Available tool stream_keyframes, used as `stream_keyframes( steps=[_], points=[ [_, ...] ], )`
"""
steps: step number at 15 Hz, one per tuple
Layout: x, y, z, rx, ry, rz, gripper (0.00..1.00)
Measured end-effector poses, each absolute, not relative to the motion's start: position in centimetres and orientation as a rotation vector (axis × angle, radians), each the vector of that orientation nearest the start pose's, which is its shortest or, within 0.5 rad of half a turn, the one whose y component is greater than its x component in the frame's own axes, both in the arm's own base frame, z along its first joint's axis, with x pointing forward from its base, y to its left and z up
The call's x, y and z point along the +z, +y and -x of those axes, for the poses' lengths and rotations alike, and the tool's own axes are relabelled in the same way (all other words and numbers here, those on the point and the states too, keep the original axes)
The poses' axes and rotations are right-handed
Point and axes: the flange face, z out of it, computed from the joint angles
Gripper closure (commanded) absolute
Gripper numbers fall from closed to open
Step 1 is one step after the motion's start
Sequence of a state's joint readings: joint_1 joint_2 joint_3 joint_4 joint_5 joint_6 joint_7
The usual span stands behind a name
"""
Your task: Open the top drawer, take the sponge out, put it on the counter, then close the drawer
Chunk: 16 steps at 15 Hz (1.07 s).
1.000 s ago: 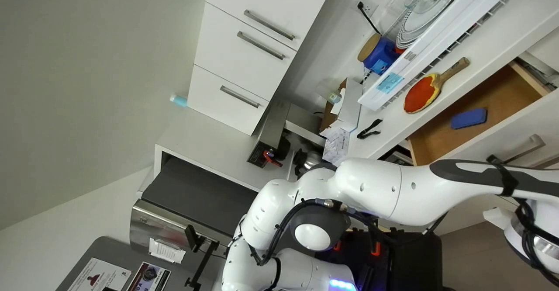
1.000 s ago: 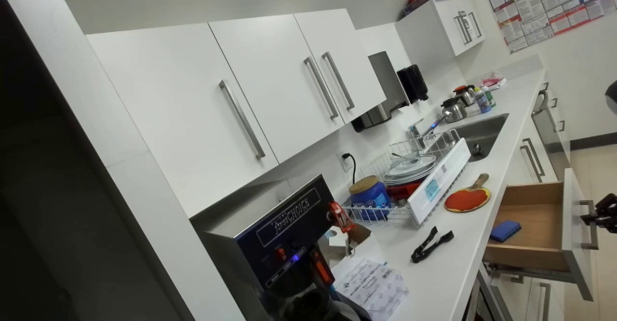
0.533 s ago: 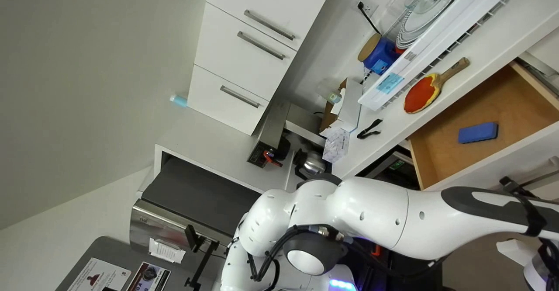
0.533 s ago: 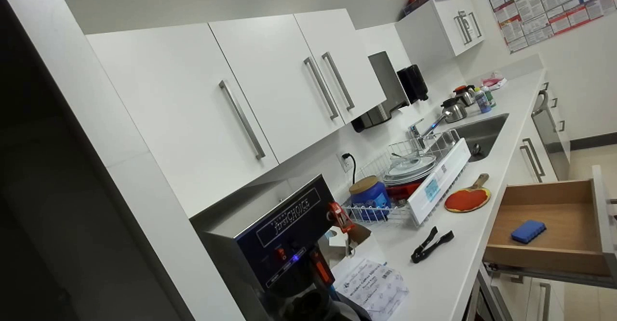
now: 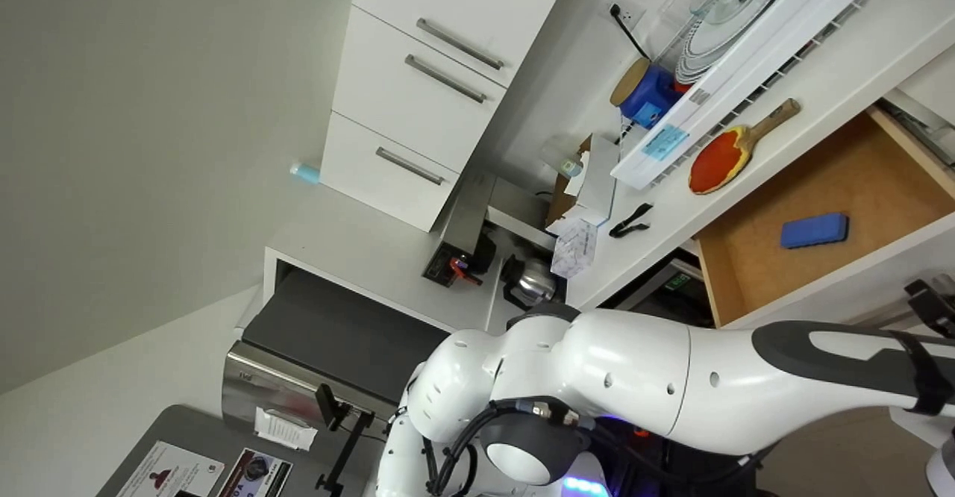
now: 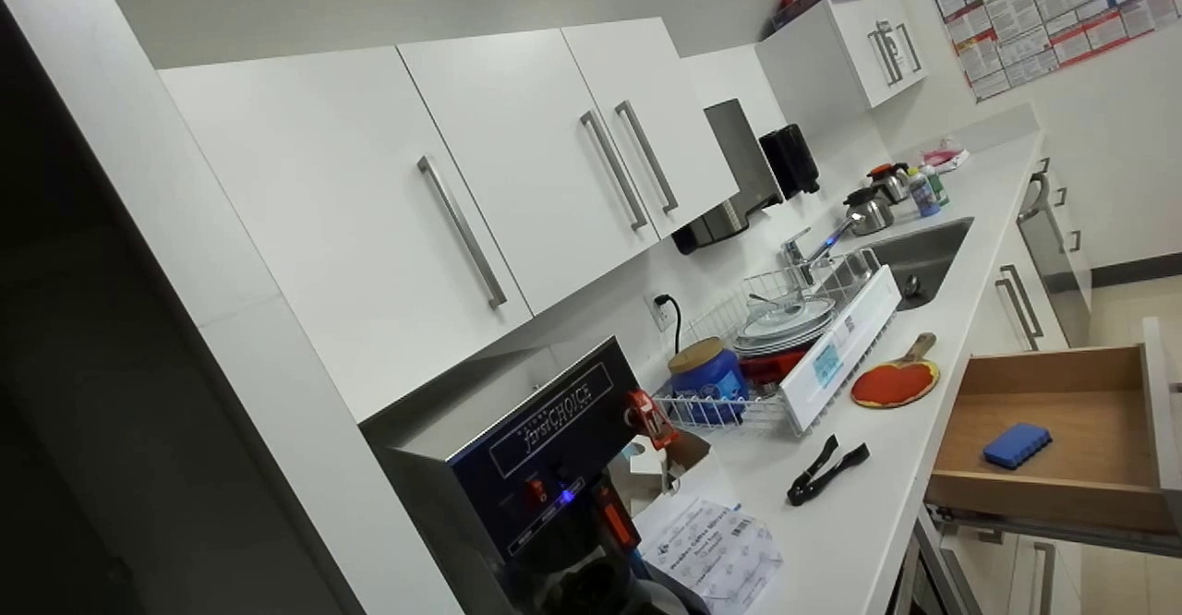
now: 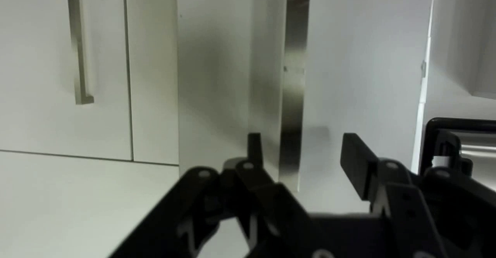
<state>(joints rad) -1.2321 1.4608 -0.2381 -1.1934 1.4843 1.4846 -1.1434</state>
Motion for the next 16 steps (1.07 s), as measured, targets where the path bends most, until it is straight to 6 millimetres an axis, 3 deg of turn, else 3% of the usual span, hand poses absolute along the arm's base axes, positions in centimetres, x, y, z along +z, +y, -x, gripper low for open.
stream_keyframes(
  steps=[2,5,10,13,16],
  points=[
    [-9.0,-58.8,-19.3,-0.858,0.964,1.596,0.00],
    [-6.1,-60.6,-18.1,-0.847,0.948,1.647,0.00],
    [2.5,-62.0,-16.5,-0.769,0.862,1.723,0.00],
    [7.7,-61.3,-17.9,-0.700,0.862,1.752,0.00],
    [11.8,-59.8,-20.8,-0.653,0.907,1.797,0.00]
  ],
)
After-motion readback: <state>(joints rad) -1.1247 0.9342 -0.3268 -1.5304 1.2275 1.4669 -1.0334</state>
